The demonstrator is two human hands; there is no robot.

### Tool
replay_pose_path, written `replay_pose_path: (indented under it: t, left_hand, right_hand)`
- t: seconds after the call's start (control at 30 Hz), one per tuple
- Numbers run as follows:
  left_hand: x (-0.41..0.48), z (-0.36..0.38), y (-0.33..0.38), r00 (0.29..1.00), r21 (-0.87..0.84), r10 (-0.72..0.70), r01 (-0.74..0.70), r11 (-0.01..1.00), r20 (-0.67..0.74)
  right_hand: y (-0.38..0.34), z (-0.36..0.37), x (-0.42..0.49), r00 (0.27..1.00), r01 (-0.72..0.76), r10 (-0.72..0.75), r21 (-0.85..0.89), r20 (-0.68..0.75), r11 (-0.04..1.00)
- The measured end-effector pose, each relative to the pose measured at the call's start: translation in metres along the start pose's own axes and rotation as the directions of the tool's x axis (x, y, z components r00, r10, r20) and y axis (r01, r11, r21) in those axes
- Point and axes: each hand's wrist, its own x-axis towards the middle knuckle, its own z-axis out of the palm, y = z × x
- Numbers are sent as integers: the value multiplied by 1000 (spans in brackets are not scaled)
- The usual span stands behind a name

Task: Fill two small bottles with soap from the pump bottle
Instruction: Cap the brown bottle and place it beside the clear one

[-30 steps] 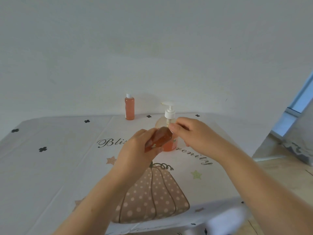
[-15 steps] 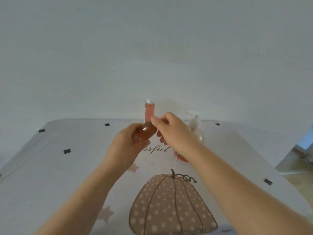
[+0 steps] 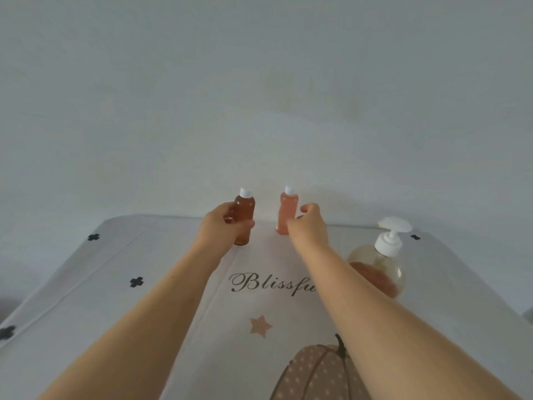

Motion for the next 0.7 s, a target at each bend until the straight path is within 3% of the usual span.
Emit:
replay_pose_path:
  t: [0.33,0.7]
  left_hand:
    - [49,-12,-22,998,128,-3,12,992,-65]
    - [59,-10,-26,995,232,66,-46,972,-80]
  right_hand:
    - [6,29,36,1000,5,-3,-163,10,987]
    - [-13,59,28,985,128,-111,-132,134,983]
